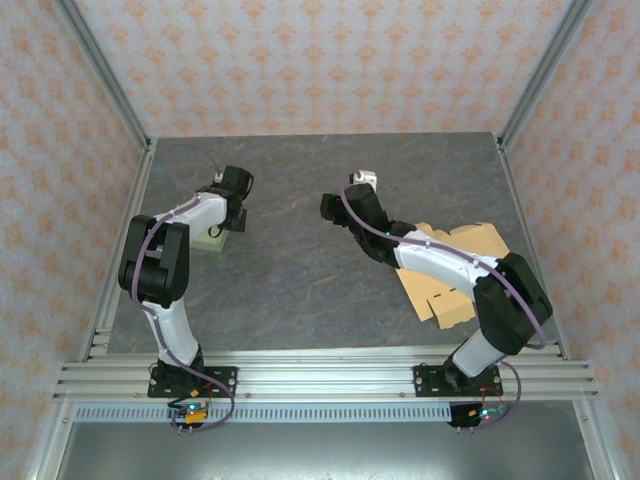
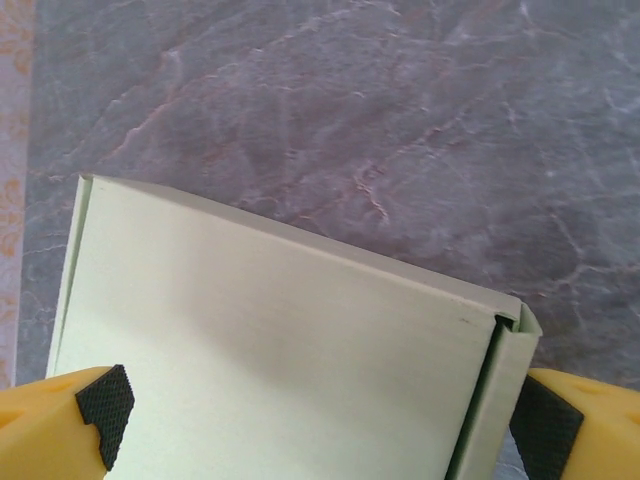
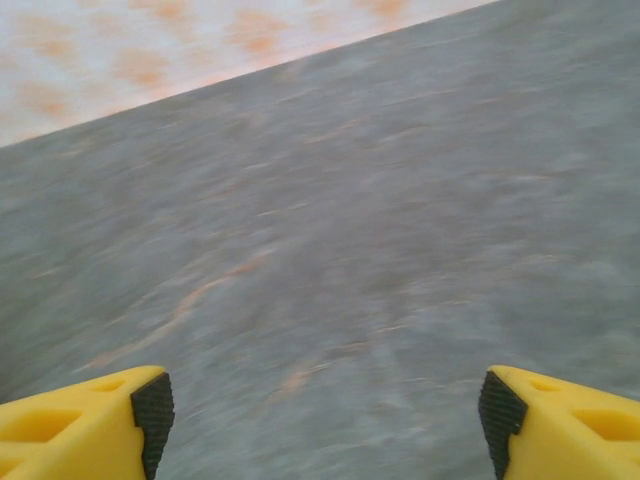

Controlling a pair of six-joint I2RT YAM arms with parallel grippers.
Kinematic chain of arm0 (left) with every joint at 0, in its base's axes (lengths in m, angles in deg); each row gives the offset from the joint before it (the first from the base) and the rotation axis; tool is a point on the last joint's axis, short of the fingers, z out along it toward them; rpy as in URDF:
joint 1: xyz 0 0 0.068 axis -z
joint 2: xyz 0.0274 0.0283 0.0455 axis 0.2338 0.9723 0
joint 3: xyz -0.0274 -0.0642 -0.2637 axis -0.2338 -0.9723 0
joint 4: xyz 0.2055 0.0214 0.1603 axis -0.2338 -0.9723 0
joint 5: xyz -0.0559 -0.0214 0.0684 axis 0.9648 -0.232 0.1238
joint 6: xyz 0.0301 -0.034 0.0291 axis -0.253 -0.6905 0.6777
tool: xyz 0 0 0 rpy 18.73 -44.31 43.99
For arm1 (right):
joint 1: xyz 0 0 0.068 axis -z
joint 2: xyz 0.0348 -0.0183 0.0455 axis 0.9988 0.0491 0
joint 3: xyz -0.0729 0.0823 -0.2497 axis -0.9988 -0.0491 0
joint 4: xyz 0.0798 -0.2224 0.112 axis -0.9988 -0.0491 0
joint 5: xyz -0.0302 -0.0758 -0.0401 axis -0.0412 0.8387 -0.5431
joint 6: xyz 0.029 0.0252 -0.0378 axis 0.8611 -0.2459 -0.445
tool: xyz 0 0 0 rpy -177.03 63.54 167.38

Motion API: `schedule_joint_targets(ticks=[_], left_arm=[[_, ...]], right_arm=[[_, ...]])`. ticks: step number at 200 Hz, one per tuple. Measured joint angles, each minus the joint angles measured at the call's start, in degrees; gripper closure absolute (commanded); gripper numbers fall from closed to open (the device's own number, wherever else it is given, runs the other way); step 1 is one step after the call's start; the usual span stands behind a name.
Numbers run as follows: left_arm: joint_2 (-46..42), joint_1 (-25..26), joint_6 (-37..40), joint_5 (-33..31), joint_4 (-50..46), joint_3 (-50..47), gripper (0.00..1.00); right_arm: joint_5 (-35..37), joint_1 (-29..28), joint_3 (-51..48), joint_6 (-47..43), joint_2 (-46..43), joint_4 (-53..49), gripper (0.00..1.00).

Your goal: Fold the paper box

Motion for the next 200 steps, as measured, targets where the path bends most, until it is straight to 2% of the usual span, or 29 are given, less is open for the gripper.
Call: schedule_joint_targets(ticks=[18, 30, 39, 76, 118, 138, 158, 173, 191, 200], left_arm=[[0.70, -0.33, -1.09, -0.07, -0.74, 2.47, 0.00], [1.99, -1.14, -2.08, 0.13, -1.55, 4.76, 0.00], [3.26, -2.10, -2.86, 0.26, -1.92, 6.38, 0.00], [6.43, -6.14, -5.07, 0.57, -3.43, 8.76, 0.00], [6.10, -5.86, -6.27, 5.07, -4.83, 8.85, 0.00], [1.88, -2.78, -7.21, 8.35, -4.39, 6.56, 0.00], [-4.37, 2.19, -8.41, 13.22, -3.56, 4.92, 0.00], [-8.72, 5.05, -11.21, 20.48, -0.04, 3.28, 0.00], [-12.41, 5.46, -16.04, 29.70, 7.41, -2.12, 0.00], [-13.22, 5.49, -19.50, 35.19, 12.35, -5.99, 0.00]], right_arm=[[4.57, 2.54, 2.64, 4.74, 0.72, -7.69, 0.13], [4.70, 5.14, 2.27, 7.93, 0.39, -11.72, 0.10], [4.26, 7.72, 1.09, 10.32, -0.02, -14.21, 0.00], [2.75, 17.42, -2.58, 19.67, -1.22, -27.32, 0.01], [-5.40, 26.60, -1.51, 20.70, -0.15, -32.89, 0.00], [-7.91, 27.47, 3.26, 17.14, 3.45, -34.07, 0.01], [-10.56, 27.26, 8.28, 8.13, 7.50, -33.57, 0.01], [-10.73, 27.15, 11.39, -0.76, 10.88, -33.48, 0.00], [-11.10, 27.61, 15.96, -9.27, 16.11, -35.52, 0.01], [-13.66, 28.35, 17.73, -12.17, 18.53, -36.20, 0.01]])
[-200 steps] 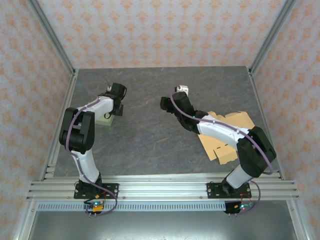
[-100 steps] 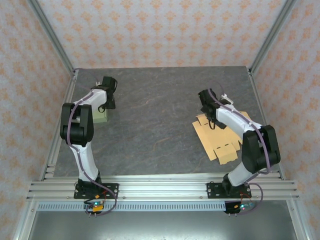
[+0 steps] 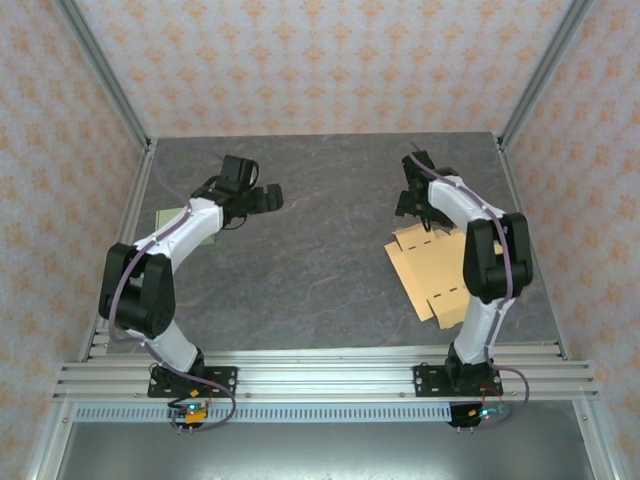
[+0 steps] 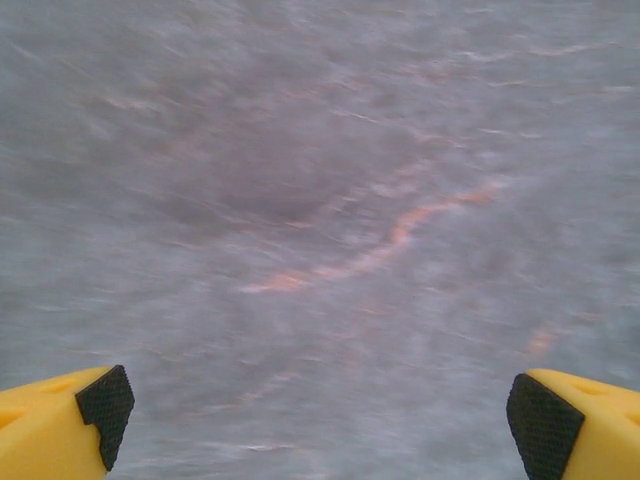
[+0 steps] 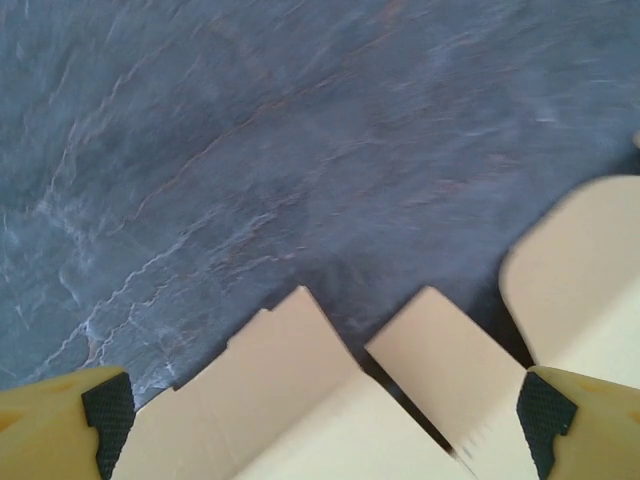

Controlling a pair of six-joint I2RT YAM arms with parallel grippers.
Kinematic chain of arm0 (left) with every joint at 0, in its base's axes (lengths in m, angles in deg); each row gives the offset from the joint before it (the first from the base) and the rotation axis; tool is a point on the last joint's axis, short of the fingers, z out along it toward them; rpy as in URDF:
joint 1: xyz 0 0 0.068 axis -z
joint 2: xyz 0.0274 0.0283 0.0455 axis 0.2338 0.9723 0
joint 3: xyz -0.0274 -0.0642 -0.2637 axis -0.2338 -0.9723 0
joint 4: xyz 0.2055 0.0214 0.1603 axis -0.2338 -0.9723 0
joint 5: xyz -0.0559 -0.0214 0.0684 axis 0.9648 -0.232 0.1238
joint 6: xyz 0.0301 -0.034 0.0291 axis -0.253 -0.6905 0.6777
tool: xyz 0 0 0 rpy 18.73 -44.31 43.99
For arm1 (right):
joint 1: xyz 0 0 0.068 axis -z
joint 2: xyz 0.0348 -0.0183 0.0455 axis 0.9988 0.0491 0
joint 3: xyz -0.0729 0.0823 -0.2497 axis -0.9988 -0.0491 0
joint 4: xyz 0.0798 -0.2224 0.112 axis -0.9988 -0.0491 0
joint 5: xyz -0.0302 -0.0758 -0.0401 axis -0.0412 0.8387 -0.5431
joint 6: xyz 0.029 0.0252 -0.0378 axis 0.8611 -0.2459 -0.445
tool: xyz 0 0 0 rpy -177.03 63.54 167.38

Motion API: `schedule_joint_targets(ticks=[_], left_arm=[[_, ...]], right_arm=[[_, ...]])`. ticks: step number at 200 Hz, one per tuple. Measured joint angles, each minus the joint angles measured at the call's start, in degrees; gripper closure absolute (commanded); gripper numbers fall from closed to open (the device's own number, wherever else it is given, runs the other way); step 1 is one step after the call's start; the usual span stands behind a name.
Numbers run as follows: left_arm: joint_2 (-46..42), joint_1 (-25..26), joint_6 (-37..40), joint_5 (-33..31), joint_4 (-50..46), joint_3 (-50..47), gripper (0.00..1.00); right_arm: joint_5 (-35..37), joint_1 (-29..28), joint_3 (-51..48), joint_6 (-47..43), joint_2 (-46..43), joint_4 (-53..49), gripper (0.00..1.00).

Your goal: Fold the paper box

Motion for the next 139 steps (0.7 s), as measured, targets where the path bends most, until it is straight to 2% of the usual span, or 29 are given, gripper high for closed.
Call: schedule_joint_targets(ticks=[24, 46, 67, 81, 97, 128, 139], left_arm=[[2.40, 1.73, -9.25, 13.55, 12.87, -8.26, 0.00], [4.81, 7.58, -13.40, 20.31, 18.53, -11.02, 0.00], [4.59, 14.10, -13.29, 22.45, 20.65, -10.95, 0.00], [4.39, 16.37, -13.20, 23.17, 21.40, -10.99, 0.00], [4.39, 16.41, -13.09, 23.28, 21.51, -10.99, 0.00], [4.42, 15.47, -11.41, 23.50, 20.55, -10.64, 0.00], [4.42, 15.47, -10.75, 23.50, 19.91, -10.47, 0.00]], right_arm=[[-10.75, 3.30, 1.05, -4.94, 3.45, -1.18, 0.02], [-18.58, 5.99, 1.29, -7.32, 3.69, -2.60, 0.09], [-24.72, 7.91, 2.43, -10.03, 4.11, -4.20, 0.13], [-28.20, 8.41, 3.80, -12.02, 5.25, -5.86, 0.19], [-32.28, 8.50, 4.70, -13.92, 7.06, -7.37, 0.25], [-39.58, 8.46, 4.76, -17.51, 9.66, -10.16, 0.52], [-42.05, 8.46, 4.79, -17.86, 10.32, -10.67, 0.57]])
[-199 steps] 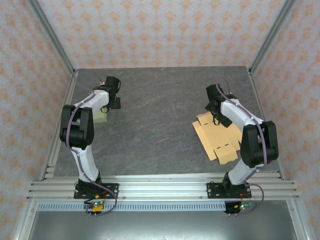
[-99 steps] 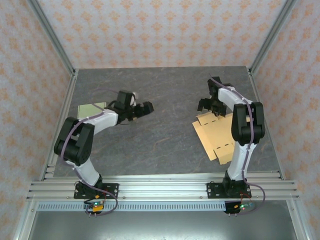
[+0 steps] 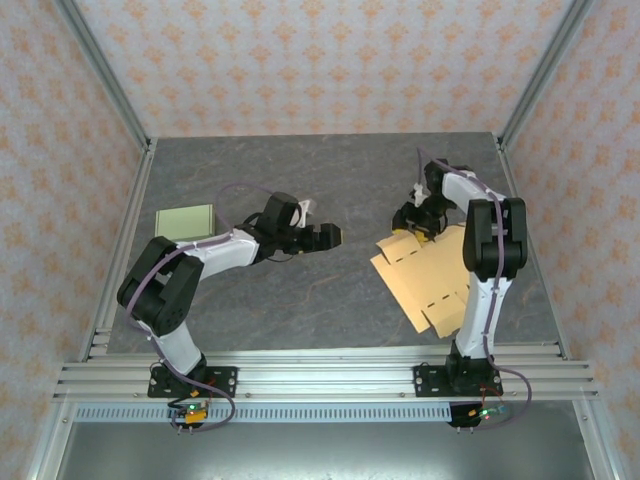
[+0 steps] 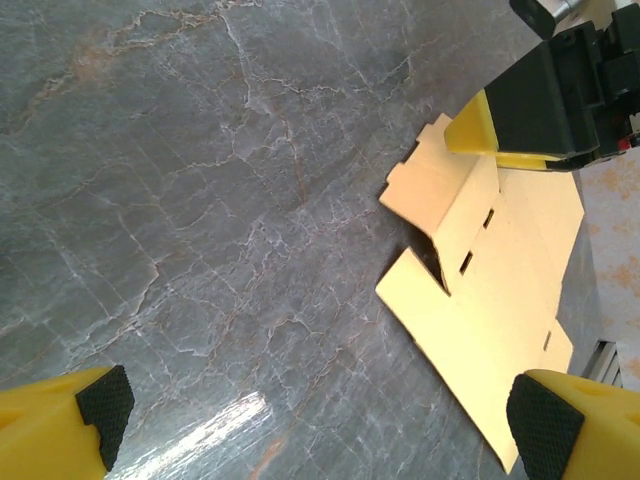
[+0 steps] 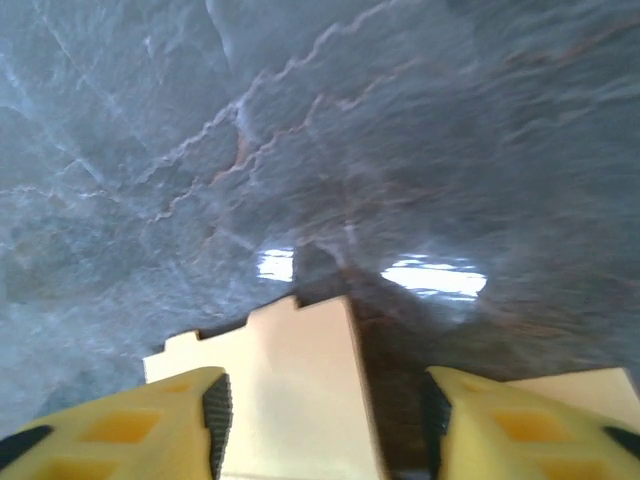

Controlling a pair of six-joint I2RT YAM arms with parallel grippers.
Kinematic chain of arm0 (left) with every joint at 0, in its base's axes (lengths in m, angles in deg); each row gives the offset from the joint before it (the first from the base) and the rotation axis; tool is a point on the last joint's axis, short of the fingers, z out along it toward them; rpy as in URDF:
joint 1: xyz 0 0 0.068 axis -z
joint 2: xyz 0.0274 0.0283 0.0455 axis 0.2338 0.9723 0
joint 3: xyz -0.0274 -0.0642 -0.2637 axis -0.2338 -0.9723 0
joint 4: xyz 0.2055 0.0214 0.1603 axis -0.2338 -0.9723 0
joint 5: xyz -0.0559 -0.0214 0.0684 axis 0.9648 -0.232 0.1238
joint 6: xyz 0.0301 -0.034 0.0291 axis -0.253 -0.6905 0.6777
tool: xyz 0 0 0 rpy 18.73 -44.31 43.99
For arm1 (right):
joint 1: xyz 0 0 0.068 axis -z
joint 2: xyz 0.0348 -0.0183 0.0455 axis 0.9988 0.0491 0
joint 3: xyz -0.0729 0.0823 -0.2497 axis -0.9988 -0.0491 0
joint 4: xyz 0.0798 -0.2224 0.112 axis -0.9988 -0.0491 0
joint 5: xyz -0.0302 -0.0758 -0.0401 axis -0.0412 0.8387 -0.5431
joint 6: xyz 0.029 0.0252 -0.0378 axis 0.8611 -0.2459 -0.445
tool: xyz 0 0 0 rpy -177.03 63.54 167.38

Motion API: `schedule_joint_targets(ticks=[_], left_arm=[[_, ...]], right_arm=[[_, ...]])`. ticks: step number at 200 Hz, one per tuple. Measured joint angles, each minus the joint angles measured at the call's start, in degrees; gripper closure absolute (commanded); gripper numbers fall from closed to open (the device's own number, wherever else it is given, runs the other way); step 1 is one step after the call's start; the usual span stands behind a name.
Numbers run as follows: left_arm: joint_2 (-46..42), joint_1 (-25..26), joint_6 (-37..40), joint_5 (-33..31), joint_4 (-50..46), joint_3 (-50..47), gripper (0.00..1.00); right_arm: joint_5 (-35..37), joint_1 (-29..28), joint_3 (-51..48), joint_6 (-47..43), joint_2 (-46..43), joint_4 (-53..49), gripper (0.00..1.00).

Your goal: Fold the paper box

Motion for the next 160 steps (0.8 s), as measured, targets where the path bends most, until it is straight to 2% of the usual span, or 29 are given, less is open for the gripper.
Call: schedule_joint_targets(ticks=[51, 82, 98, 108, 160], left_arm=[[0.00, 0.00, 1.16, 0.02, -1.27, 0.02, 0.00], [-1.51, -0.31, 2.47, 0.00, -2.62, 0.02, 0.00], [-3.45, -1.16, 2.69, 0.04, -2.95, -0.11, 0.00], [-5.18, -2.03, 2.67, 0.17, -2.95, -0.44, 0.00], [-12.85, -7.10, 2.69, 1.25, -1.29, -4.11, 0.00]], right_arm=[[-9.99, 0.02, 0.00, -1.75, 1.05, -0.26, 0.81], [-16.50, 0.02, 0.02, -1.84, 1.05, 0.42, 0.91], [-17.92, -0.39, 0.31, -1.49, 1.05, 0.63, 0.94], [-18.25, -0.90, 0.85, -1.53, 1.03, 0.66, 1.00], [-19.21, -7.54, 6.56, -0.98, -0.28, 2.14, 1.00]])
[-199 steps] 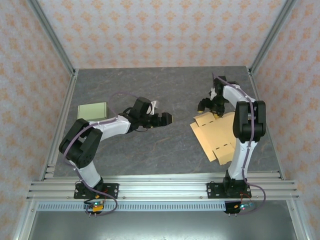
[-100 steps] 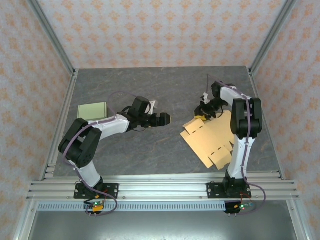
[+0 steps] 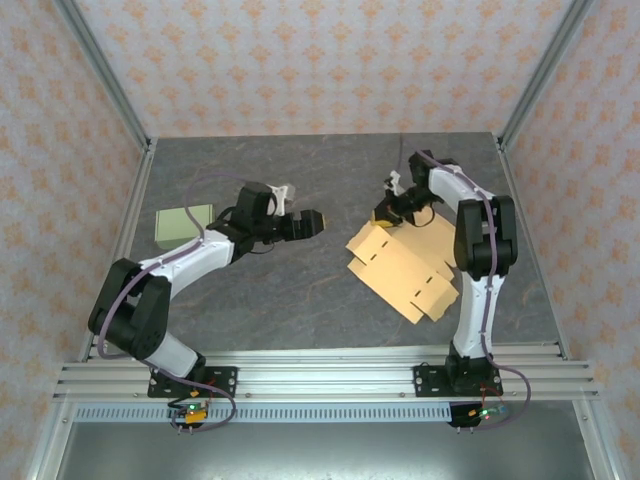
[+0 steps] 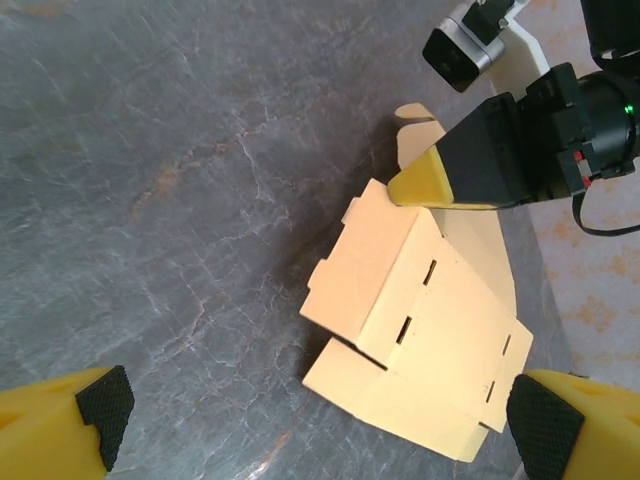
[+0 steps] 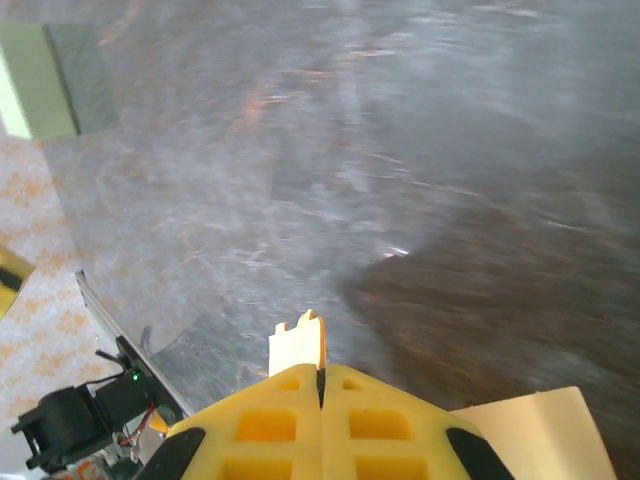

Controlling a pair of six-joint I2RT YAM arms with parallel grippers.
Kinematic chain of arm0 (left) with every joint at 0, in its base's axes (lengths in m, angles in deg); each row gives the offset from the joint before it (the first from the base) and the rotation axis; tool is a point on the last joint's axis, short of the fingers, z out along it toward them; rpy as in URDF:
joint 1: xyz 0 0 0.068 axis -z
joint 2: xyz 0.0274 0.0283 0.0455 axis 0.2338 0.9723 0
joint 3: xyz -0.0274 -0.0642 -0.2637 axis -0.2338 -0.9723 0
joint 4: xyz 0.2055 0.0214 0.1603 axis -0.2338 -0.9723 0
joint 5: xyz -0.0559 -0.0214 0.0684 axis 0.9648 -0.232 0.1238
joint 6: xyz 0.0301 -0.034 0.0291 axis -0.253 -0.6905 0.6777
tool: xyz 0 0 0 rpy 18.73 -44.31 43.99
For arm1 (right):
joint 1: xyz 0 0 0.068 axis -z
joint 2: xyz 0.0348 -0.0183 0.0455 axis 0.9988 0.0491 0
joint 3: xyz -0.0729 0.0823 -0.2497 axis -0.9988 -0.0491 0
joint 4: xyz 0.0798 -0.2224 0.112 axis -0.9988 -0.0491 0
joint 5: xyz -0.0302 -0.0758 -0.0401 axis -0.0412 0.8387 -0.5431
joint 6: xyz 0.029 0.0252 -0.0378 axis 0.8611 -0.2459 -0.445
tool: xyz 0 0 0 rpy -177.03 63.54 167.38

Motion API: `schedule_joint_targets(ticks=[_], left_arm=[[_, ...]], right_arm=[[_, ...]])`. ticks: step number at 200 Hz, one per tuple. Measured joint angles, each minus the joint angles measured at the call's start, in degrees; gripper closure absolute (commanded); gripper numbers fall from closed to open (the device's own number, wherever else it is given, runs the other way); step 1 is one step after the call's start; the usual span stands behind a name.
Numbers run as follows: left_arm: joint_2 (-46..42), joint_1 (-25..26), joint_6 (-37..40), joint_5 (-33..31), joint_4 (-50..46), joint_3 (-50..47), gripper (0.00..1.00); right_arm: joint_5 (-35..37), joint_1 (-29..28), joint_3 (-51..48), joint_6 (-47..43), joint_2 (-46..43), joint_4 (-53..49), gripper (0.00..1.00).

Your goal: Fold the paper box

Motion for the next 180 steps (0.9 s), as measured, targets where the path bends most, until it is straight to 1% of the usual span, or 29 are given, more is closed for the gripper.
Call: schedule_joint_targets(ticks=[21, 49, 68, 88, 95, 103, 111, 122, 155, 160, 166, 176, 180], left_arm=[[-1.86, -0.68, 0.61, 0.48, 1.99, -1.95, 0.00], [-2.78, -0.68, 2.36, 1.77, 5.53, -2.23, 0.00], [-1.92, -0.68, 2.27, 4.87, 9.01, -2.03, 0.00], [1.01, -0.20, 2.34, 8.20, 10.91, -0.33, 0.00], [2.05, 0.15, 2.38, 9.07, 10.99, 0.42, 0.03], [3.08, 0.57, 2.29, 9.75, 11.02, 1.11, 0.10], [4.02, 0.94, 2.14, 10.82, 11.23, 1.66, 0.19], [5.01, 1.44, 2.23, 12.15, 11.65, 2.29, 0.35], [7.28, 2.82, 1.68, 15.30, 13.31, 3.69, 0.66], [7.39, 3.02, 1.81, 15.67, 13.55, 3.74, 0.72], [7.41, 3.17, 1.66, 16.24, 13.75, 3.74, 0.80], [7.41, 3.21, 1.18, 17.05, 14.25, 3.72, 0.98], [7.41, 3.26, 1.42, 17.29, 14.45, 3.78, 1.00]], right_arm=[[-1.53, -2.95, 0.66, -1.14, -2.40, 1.27, 1.00], [-3.69, -5.79, 0.70, -6.91, -7.85, 1.53, 1.00], [-6.12, -6.45, 1.73, -9.40, -10.73, 1.46, 1.00], [-8.74, -6.43, 3.48, -10.80, -11.41, 1.29, 1.00], [-9.20, -6.43, 3.87, -11.15, -11.41, 1.09, 1.00], [-9.57, -6.45, 3.96, -11.39, -11.39, 0.98, 1.00], [-10.08, -6.49, 3.96, -11.50, -11.32, 0.74, 1.00], [-10.62, -6.64, 3.96, -11.58, -11.10, 0.55, 1.00], [-11.04, -7.43, 3.93, -11.34, -10.78, 0.63, 1.00], [-10.99, -7.52, 3.93, -11.13, -10.78, 0.68, 0.96], [-10.91, -7.61, 3.93, -10.82, -10.78, 0.81, 0.88], [-10.40, -7.58, 3.93, -9.97, -10.78, 1.11, 0.76], [-10.12, -7.58, 3.93, -9.68, -10.78, 1.36, 0.72]])
